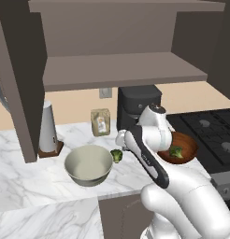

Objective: Pick both bowls and place them on the counter. Then place the broccoli in one bowl and place the broccoli in the other bowl.

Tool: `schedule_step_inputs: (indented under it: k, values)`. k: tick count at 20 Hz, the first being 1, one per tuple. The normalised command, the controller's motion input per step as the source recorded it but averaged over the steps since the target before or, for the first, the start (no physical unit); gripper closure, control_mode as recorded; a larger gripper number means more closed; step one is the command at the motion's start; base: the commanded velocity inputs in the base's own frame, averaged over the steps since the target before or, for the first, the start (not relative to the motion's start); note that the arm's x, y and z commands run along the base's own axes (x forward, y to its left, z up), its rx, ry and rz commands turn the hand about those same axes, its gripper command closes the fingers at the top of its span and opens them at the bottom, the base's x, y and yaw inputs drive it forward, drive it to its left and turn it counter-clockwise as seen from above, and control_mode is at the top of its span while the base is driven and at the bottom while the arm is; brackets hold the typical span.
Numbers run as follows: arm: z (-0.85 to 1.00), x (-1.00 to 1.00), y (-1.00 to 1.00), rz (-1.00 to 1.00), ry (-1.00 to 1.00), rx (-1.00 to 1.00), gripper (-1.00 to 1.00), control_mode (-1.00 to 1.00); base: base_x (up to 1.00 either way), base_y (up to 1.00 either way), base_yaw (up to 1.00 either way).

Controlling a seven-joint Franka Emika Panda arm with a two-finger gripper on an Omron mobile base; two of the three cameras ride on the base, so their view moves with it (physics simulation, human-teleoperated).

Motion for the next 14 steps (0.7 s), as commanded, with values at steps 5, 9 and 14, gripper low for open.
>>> schedule_step_inputs:
  k: [5, 9, 14]
  values:
    - [-0.24, 0.03, 0.23, 0.0, -0.13, 0.0, -1.0, -1.0, 0.0, 0.0, 0.0]
    - [-0.33, 0.04, 0.06, -0.01, -0.06, -0.01, -1.0, -1.0, 0.0, 0.0, 0.0]
    - [-0.31, 0.25, -0.04, -0.11, 0.0, 0.0, -1.0, -1.0, 0.0, 0.0, 0.0]
